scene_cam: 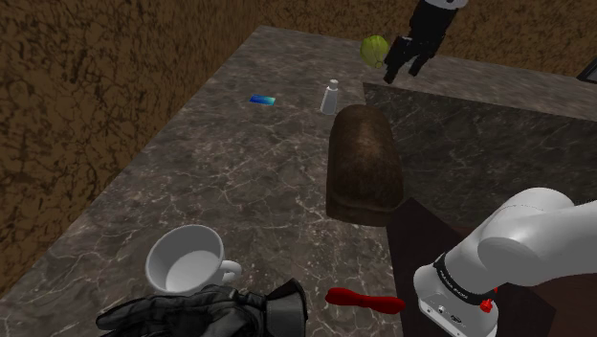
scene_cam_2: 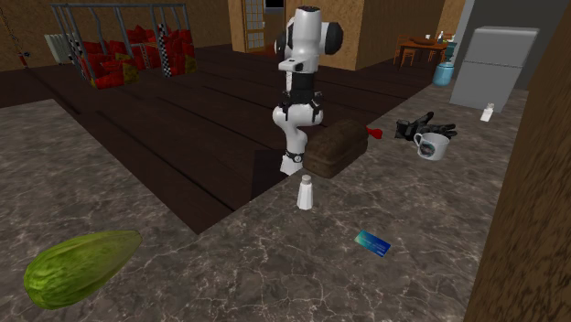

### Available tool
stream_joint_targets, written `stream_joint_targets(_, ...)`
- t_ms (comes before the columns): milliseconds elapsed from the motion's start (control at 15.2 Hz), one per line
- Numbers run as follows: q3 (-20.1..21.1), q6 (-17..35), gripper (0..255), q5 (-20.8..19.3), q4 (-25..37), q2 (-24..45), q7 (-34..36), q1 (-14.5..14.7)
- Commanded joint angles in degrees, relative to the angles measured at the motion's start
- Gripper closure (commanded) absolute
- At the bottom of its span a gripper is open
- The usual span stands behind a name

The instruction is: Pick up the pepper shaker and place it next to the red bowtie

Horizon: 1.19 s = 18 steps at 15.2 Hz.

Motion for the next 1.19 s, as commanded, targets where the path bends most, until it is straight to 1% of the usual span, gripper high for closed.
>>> stream_joint_targets(0,0.57,2.09,0,-0.03,1.81,4.71,1.28,-0.04)
stream_joint_targets(264,1.38,4.17,0,-0.36,7.62,14.17,3.43,-0.21)
stream_joint_targets(528,1.97,5.11,0,-0.91,14.69,23.78,5.47,-0.31)
stream_joint_targets(792,2.29,4.86,0,-1.58,23.16,33.62,7.35,-0.28)
stream_joint_targets(990,2.34,3.83,0,-2.08,30.62,41.26,8.57,-0.15)
stream_joint_targets(1122,2.29,4.60,0,-2.09,29.87,41.29,8.60,-0.17)
